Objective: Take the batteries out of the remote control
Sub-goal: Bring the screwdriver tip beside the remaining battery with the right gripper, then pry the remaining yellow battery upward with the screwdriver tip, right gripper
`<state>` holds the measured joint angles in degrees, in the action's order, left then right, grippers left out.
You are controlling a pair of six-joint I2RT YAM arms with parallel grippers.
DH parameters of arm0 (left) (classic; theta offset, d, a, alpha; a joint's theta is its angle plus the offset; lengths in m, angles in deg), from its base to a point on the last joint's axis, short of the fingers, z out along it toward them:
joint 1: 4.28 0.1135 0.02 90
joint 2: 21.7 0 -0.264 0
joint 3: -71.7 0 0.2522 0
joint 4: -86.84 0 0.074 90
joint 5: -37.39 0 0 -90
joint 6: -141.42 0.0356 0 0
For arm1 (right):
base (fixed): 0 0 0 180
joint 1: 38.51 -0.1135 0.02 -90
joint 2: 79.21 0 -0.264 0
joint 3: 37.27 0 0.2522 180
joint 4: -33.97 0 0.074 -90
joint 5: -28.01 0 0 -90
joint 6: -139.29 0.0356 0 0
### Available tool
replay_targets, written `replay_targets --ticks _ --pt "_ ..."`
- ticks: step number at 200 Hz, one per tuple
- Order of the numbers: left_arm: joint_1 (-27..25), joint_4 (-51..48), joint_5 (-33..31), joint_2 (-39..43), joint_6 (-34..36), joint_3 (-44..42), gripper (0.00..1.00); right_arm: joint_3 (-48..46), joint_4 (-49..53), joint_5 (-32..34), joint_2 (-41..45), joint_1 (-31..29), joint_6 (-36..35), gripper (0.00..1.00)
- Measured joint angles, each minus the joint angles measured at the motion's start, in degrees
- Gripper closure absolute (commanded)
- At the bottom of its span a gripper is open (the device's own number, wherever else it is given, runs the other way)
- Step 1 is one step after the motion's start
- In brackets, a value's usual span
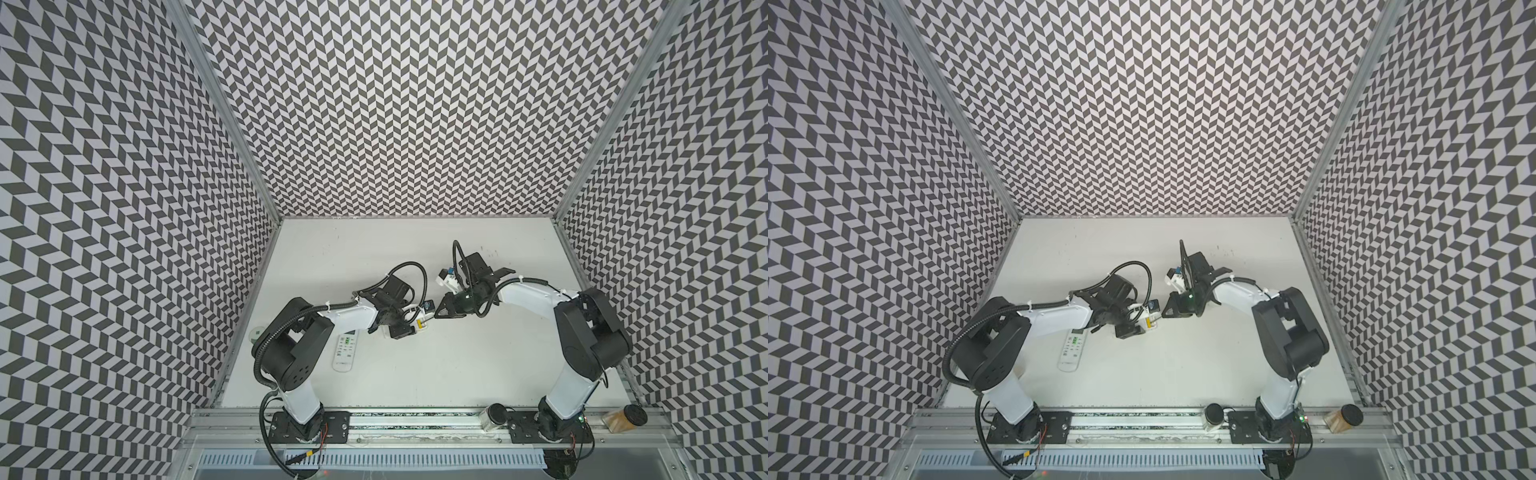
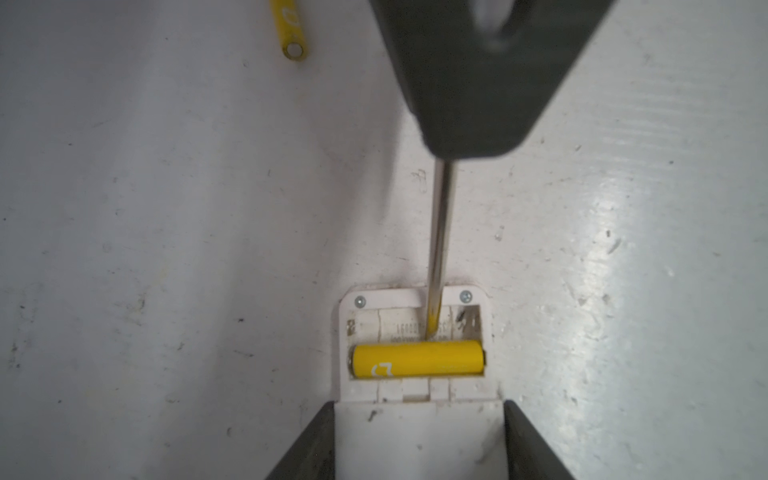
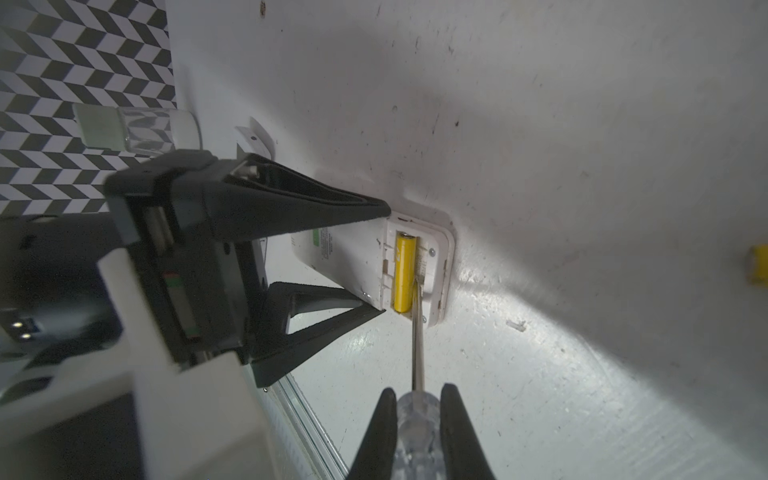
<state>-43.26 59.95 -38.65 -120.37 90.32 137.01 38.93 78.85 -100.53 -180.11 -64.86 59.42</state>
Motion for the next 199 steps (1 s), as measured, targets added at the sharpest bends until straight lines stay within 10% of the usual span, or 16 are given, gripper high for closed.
replay_targets --ticks 126,199 --pt "-0.4 -0.2 -1.3 0.2 0.3 0.0 0.52 -0.8 -2.9 -9.1 -3.6 2.6 1.3 1.0" --pt "-1.9 0.8 -2.1 0.2 0.6 0.0 0.24 -2.4 -6.1 -10.6 -3.8 3.0 1.9 1.0"
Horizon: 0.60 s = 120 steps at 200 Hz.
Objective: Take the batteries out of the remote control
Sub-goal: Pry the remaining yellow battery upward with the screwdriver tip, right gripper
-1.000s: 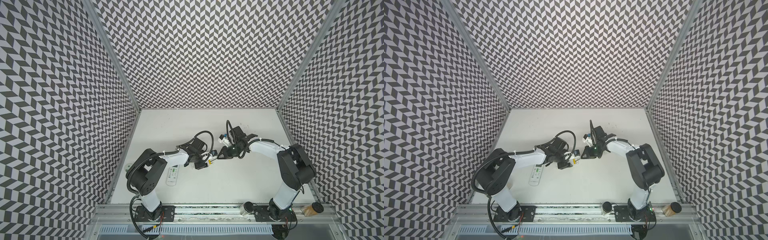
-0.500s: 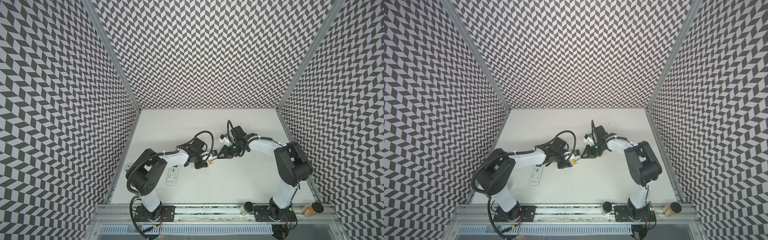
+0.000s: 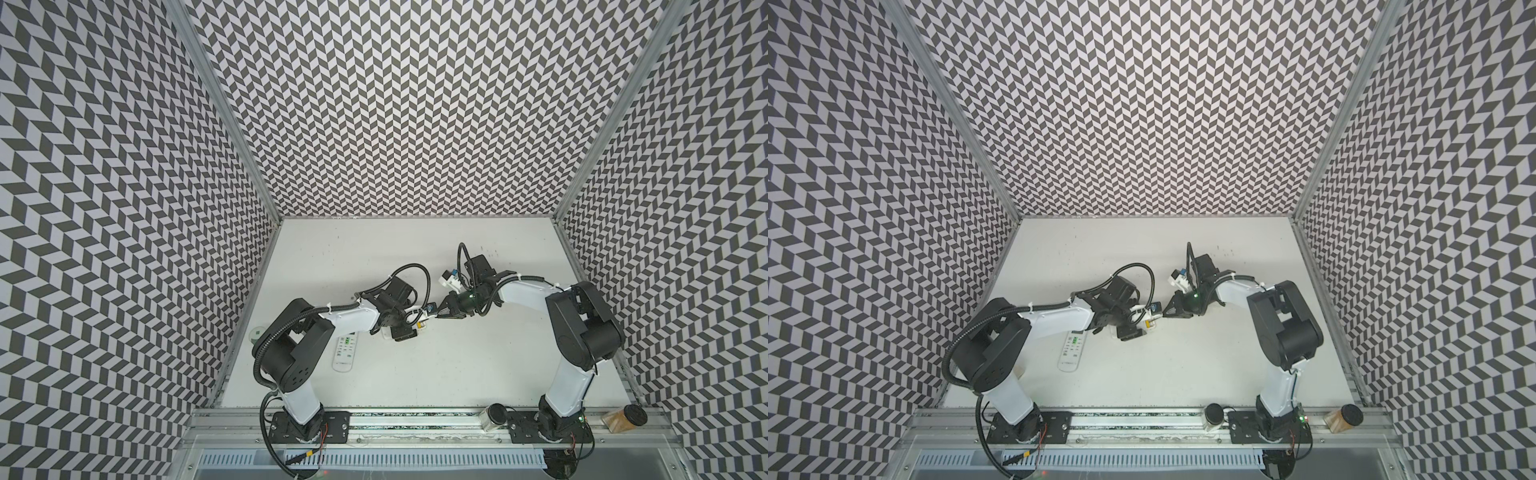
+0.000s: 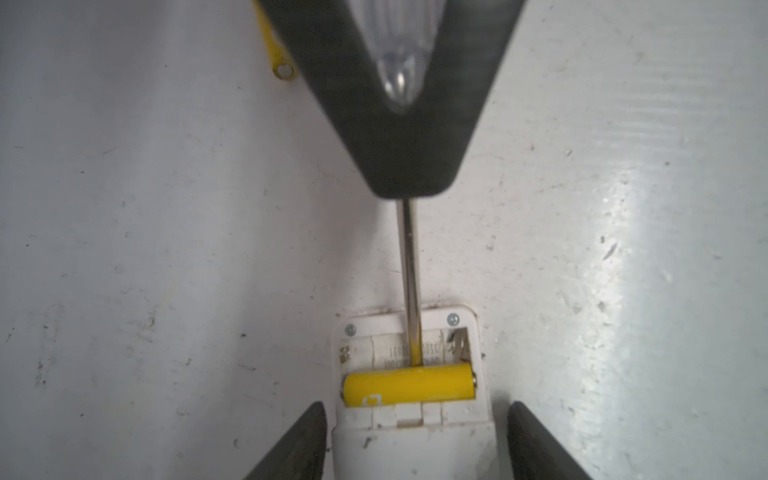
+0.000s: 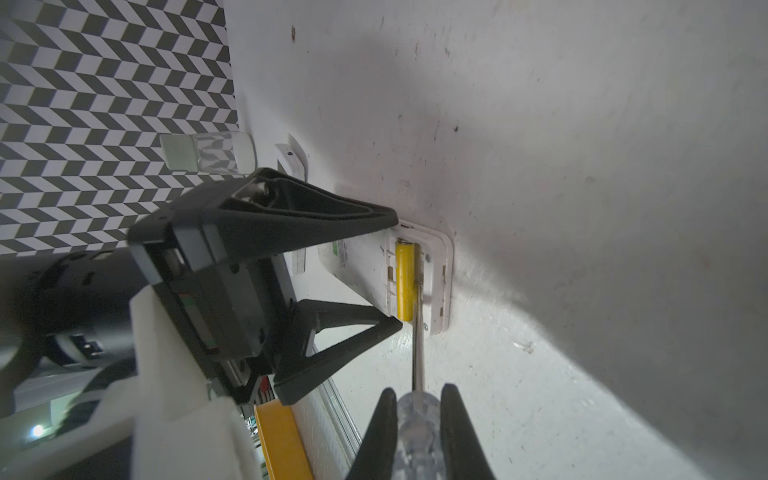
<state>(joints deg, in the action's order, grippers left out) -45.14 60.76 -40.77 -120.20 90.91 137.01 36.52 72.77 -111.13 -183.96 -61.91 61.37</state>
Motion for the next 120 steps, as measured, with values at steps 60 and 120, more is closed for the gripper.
replay_targets --ticks 60,120 --pt "-0.7 1.6 -0.6 -0.6 0.8 0.1 0.45 -0.9 -1.8 -0.8 -0.1 0.0 0.1 1.0" --pt "-0.6 3.2 -1.5 -0.1 1.6 -1.0 0.45 -3.4 -4.9 -3.9 -0.1 0.2 1.3 1.0"
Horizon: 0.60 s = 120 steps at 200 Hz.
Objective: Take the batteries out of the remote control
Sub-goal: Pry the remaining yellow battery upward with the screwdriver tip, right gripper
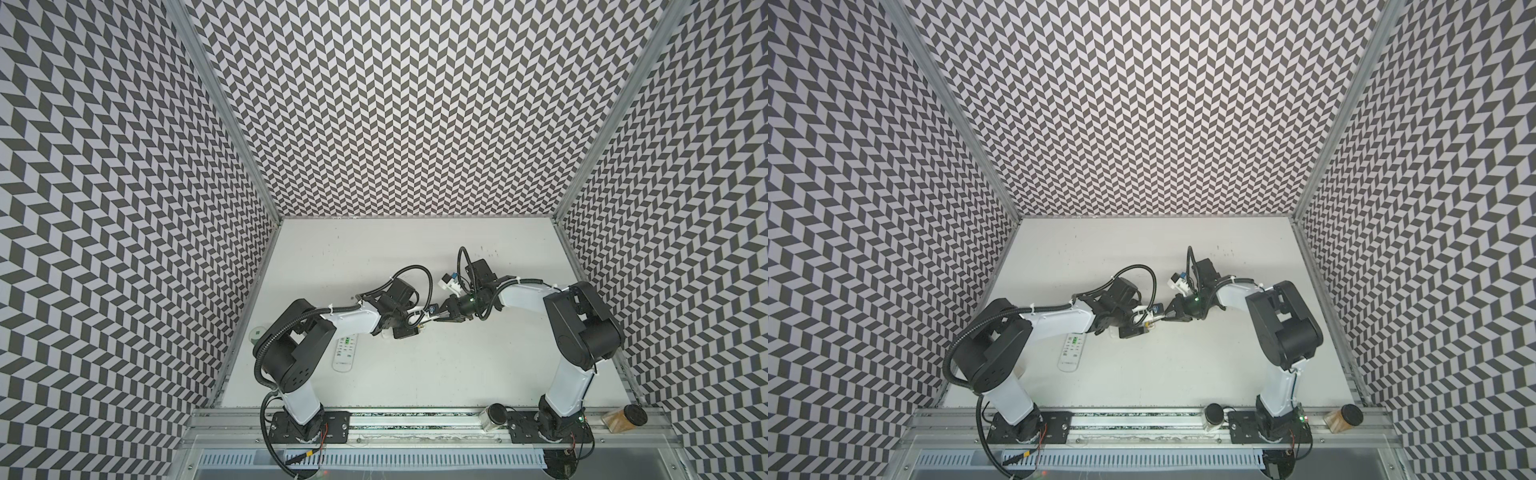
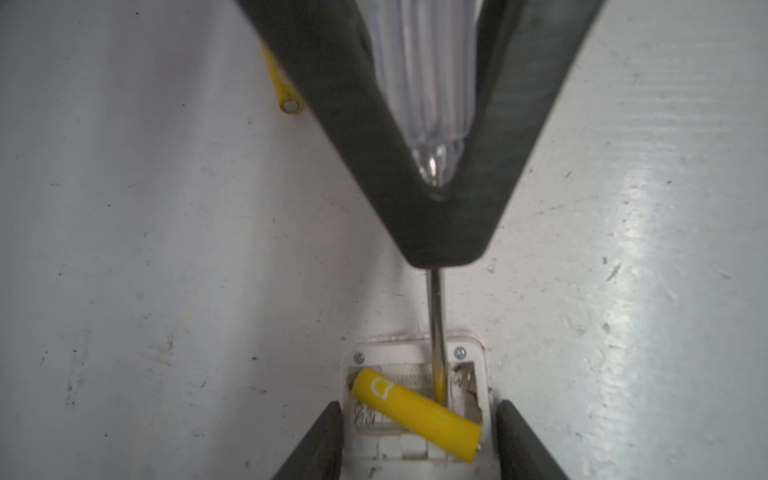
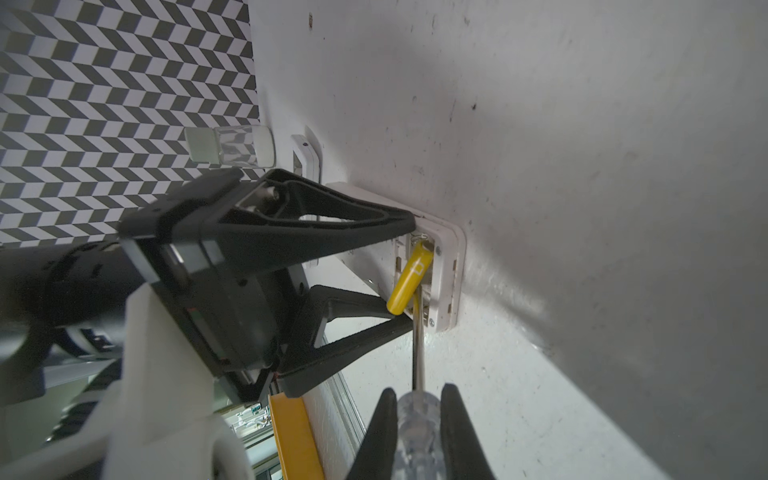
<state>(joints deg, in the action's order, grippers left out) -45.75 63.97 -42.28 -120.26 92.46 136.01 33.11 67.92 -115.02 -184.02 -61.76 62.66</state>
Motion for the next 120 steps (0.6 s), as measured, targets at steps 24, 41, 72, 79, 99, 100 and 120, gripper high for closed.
replay_targets --ticks 24,41,72,79,99,100,120 --pt "0.0 0.3 0.0 0.1 0.1 -0.2 0.45 -0.2 -0.3 -0.8 -0.1 0.2 0.9 1.0" --pt "0.0 0.3 0.0 0.1 0.1 -0.2 0.45 -0.2 -0.2 -1.0 -0.2 0.2 1.0 1.0" --pt "0.0 0.3 -0.1 0.1 0.2 -0.2 0.38 -0.2 -0.2 -1.6 -0.2 0.5 1.3 1.0" --pt "0.0 0.3 -0.3 0.1 0.3 -0.2 0.36 -0.2 -0.2 -2.1 -0.2 0.6 1.3 1.0" --pt "0.0 0.3 -0.4 0.1 0.1 -0.1 0.32 -0.2 -0.2 -2.7 -0.2 0.6 1.3 1.0" --pt "0.0 0.3 -0.4 0.1 0.0 -0.1 0.31 -0.2 -0.2 -2.8 -0.2 0.6 1.3 1.0" --pt "0.0 0.3 -0.4 0.1 -0.4 0.0 0.26 -0.2 0.0 -3.1 -0.2 0.9 1.3 1.0"
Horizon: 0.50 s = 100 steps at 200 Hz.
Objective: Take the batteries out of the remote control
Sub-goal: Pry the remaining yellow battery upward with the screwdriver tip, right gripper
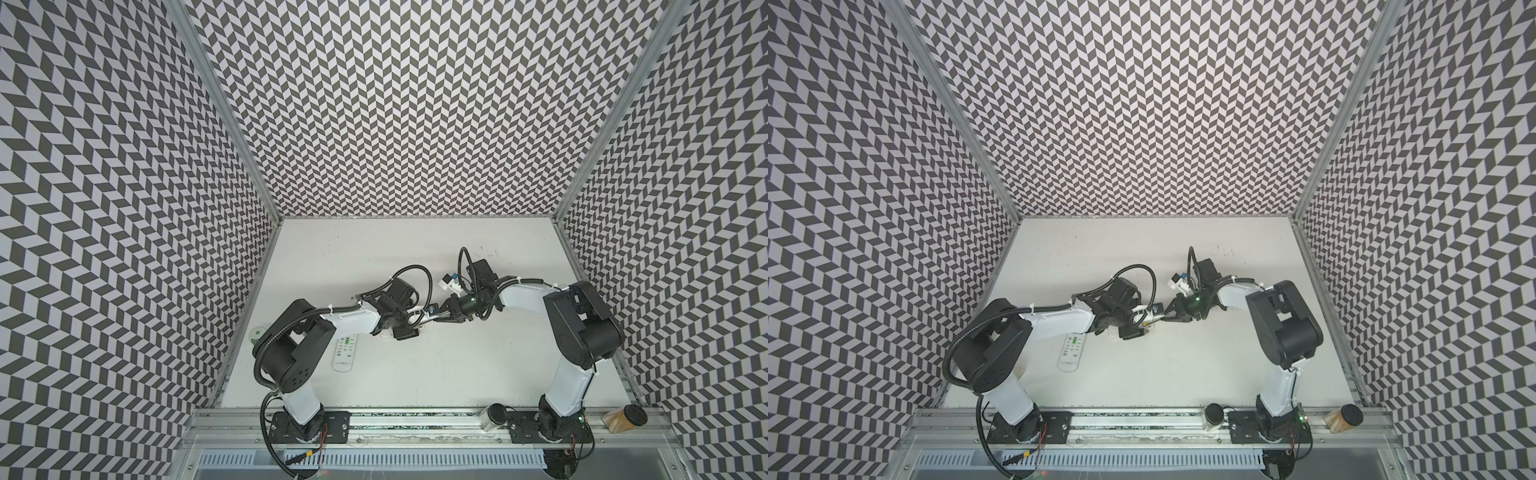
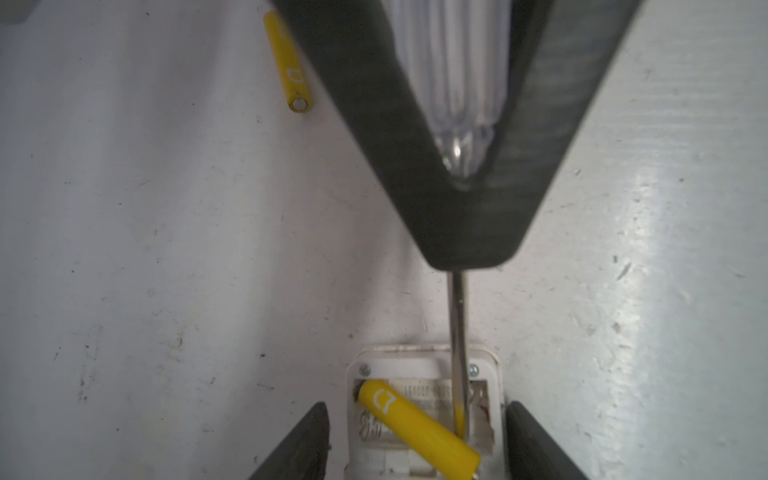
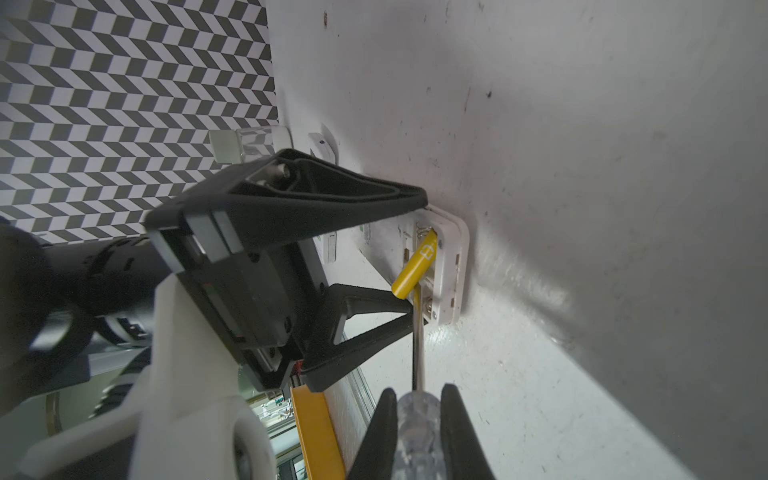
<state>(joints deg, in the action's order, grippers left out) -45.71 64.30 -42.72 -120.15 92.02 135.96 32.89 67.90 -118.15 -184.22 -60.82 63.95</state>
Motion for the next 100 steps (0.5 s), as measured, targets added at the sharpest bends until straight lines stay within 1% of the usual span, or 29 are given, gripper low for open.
replay_targets --ticks 32,63,100 --pt "0.0 -0.3 -0.2 0.0 -0.3 0.2 0.25 0.0 0.1 -0.2 0.0 0.0 0.0 1.0" --pt "0.0 -1.9 -1.1 0.0 -1.1 1.1 0.3 0.0 0.1 -0.2 0.0 0.1 0.0 1.0" --pt "0.0 -3.5 -2.0 0.0 -1.5 1.7 0.31 0.0 0.2 -0.1 0.0 0.1 0.0 1.0"
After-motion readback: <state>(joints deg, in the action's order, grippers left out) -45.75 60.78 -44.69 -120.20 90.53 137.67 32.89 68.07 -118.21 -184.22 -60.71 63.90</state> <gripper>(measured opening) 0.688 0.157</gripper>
